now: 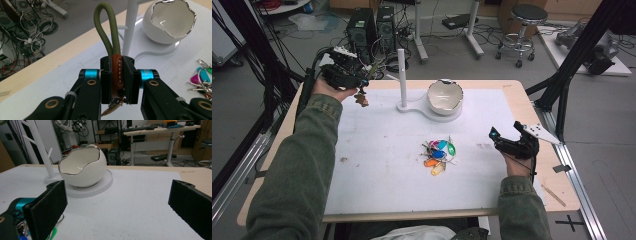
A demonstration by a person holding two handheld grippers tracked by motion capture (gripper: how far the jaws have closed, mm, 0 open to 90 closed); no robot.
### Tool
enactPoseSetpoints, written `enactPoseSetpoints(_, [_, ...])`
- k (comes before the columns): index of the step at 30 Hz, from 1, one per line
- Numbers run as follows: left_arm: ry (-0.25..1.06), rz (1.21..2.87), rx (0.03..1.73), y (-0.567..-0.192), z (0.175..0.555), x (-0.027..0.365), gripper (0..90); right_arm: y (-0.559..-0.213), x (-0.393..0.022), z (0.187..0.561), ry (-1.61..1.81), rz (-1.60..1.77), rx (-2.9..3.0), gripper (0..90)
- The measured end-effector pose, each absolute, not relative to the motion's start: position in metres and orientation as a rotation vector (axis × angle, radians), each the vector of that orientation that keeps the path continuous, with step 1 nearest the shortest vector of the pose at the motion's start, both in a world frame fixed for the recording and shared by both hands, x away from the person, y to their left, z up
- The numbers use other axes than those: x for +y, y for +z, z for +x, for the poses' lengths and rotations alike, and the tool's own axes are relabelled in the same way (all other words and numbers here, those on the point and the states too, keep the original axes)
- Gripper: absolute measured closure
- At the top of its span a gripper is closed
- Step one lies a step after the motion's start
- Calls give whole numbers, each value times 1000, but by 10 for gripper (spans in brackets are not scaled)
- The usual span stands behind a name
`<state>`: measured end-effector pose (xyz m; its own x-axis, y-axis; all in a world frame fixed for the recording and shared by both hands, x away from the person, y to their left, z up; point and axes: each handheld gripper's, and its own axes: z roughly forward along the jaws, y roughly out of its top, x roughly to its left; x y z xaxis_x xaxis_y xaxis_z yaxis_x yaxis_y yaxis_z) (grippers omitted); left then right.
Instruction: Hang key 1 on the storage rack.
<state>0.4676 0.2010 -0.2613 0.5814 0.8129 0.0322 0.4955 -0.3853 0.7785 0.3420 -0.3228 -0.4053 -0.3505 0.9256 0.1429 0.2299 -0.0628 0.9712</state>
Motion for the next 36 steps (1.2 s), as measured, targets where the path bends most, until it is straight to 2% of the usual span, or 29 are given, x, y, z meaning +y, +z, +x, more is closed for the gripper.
enactPoseSetpoints(15, [518,2071,1071,-281,485,182,782,-405,-323,341,1462,1252,1605,12])
enactPoseSetpoints(36, [464,2042,1096,-304,495,179,782,-405,-324,341,1472,1255,1596,12])
